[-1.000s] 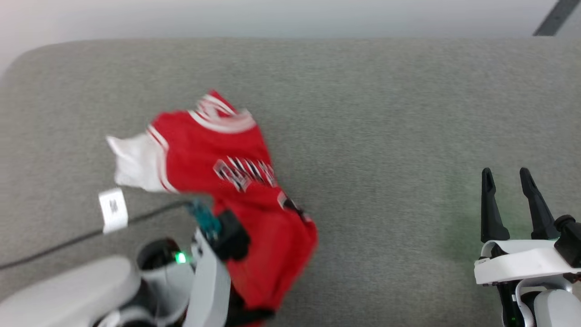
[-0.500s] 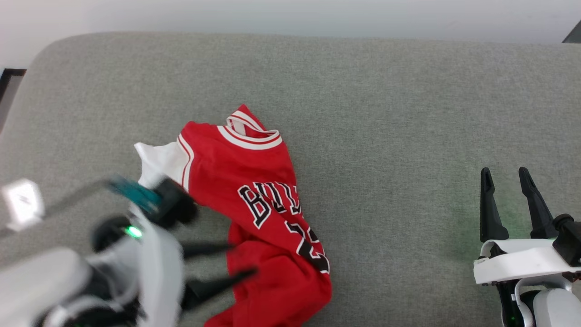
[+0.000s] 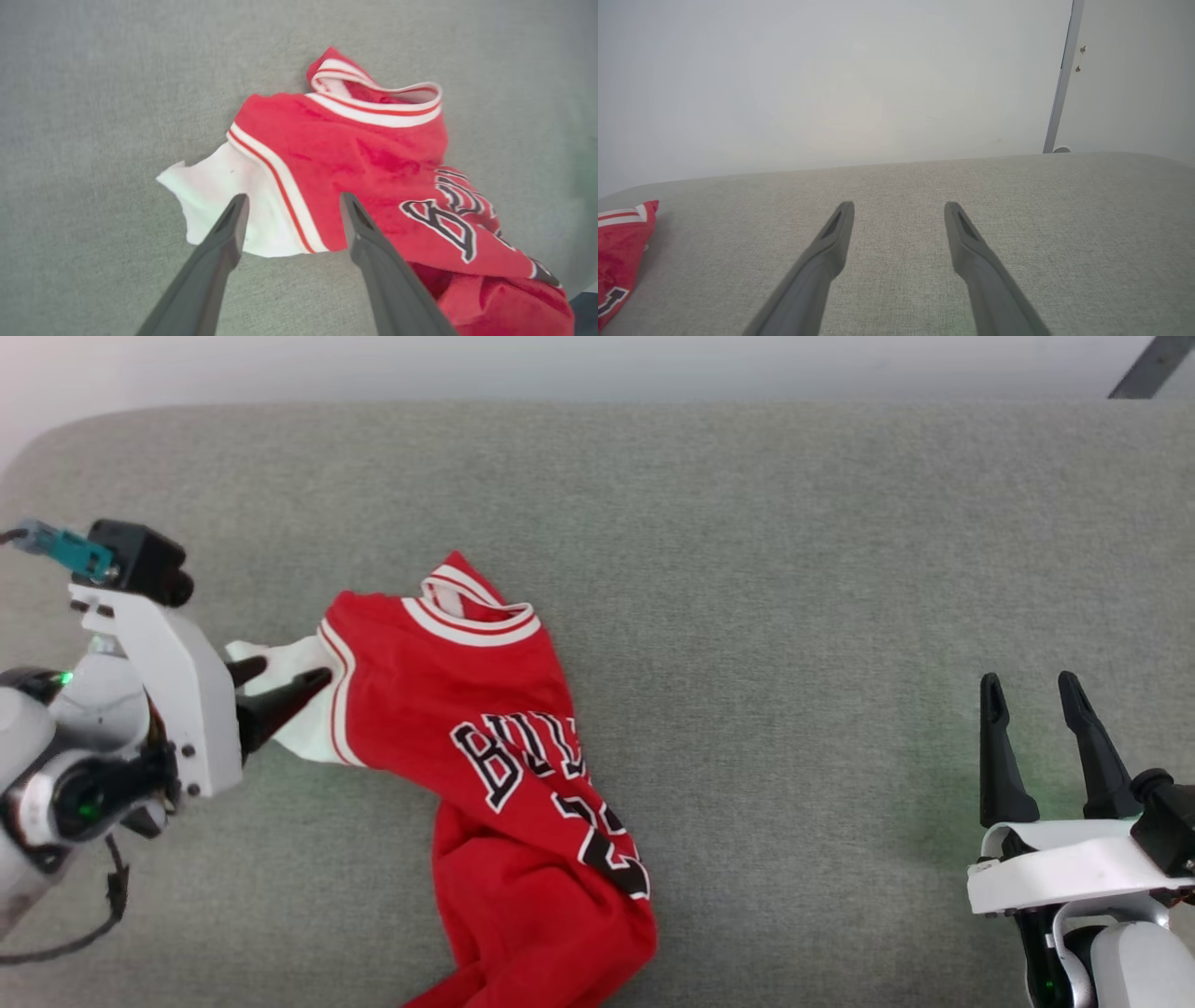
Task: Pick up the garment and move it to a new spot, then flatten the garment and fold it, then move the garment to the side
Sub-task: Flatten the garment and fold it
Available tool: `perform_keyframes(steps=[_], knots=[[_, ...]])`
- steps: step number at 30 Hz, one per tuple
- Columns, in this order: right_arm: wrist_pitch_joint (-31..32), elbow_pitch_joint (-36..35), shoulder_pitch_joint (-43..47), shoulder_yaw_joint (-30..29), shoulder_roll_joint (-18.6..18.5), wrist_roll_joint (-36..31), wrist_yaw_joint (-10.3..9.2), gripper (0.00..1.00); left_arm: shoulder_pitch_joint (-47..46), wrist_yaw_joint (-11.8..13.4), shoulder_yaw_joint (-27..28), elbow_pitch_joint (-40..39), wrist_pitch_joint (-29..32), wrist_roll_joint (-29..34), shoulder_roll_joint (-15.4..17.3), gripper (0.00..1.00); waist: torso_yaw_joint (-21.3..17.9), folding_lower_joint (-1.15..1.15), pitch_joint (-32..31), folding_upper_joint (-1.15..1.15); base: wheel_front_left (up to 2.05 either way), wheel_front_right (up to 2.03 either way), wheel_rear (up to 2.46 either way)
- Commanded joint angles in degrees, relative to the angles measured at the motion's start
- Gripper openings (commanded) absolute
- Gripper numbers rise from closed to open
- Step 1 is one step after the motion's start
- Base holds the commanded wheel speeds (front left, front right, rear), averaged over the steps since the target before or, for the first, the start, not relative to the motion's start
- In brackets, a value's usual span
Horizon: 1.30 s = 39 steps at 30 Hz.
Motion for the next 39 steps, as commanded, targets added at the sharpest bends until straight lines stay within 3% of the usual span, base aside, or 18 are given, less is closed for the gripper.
perform_keyframes(steps=[1, 9, 10, 12, 13, 14, 16, 24, 35, 39], knots=[[0.0, -0.1, -0.6, 0.1, -0.2, 0.0, -0.08, 1.00, -0.6, 0.1, -0.4, 3.2, 0.6, 0.0, -1.4, 1.00, -0.9, 0.00, 0.7, 0.00, 0.00, 0.00, 0.00], [0.0, -0.6, -0.6, 0.0, -0.2, -0.1, -0.08, 1.00, -1.9, -1.4, -2.1, 20.4, 4.9, -1.0, -7.5, 1.00, -3.3, 0.00, 2.3, 0.00, 0.00, 0.00, 0.00], [0.0, -0.6, -0.5, -0.1, -0.1, -0.1, -0.08, 1.00, -2.0, -1.8, -2.3, 21.8, 4.7, -0.9, -8.2, 0.94, -3.4, 0.00, 2.4, 0.00, 0.00, 0.00, 0.00], [0.0, -0.7, -0.3, -0.2, -0.1, -0.1, -0.08, 1.00, -1.9, -2.5, -2.6, 24.3, 4.8, -0.8, -9.6, 0.67, -3.5, 0.00, 2.5, 0.00, 0.00, 0.00, 0.00], [0.0, -0.8, -0.1, -0.2, -0.1, -0.1, -0.08, 1.00, -1.7, -3.1, -2.5, 25.3, 4.8, -1.3, -10.2, 0.46, -3.4, 0.00, 2.5, 0.00, 0.00, 0.00, 0.00], [0.0, -0.8, 0.0, -0.3, -0.1, -0.2, -0.08, 1.00, -1.5, -3.6, -2.5, 26.3, 4.7, -1.6, -10.7, 0.35, -3.4, 0.00, 2.5, 0.00, 0.00, 0.00, 0.00], [0.0, -0.6, 0.0, -0.3, 0.0, -0.3, -0.08, 1.00, -1.2, -4.6, -2.7, 28.1, 4.5, -1.7, -11.7, 0.00, -3.2, 0.00, 2.4, 0.00, 0.00, 0.00, 0.00], [0.0, -0.4, -0.6, 0.1, -0.3, -0.7, -0.08, 1.00, -2.7, -7.7, -2.3, 33.5, 2.0, -0.6, -13.7, 0.00, -1.9, 0.00, 1.9, 0.00, 0.00, 0.00, 0.00], [0.0, -0.8, 0.1, -0.1, -0.4, -0.5, -0.08, 1.00, -4.7, -4.2, -6.4, 40.7, 0.0, 9.5, -4.3, 0.00, -1.3, 0.00, 2.1, 0.00, 0.00, 0.00, 0.00], [0.0, -0.7, 0.1, -0.2, -0.7, -0.5, -0.08, 1.00, -3.0, -4.5, -6.6, 43.3, -1.5, 9.1, -5.3, 0.00, -1.0, 0.00, 2.2, 0.00, 0.00, 0.00, 0.00]])
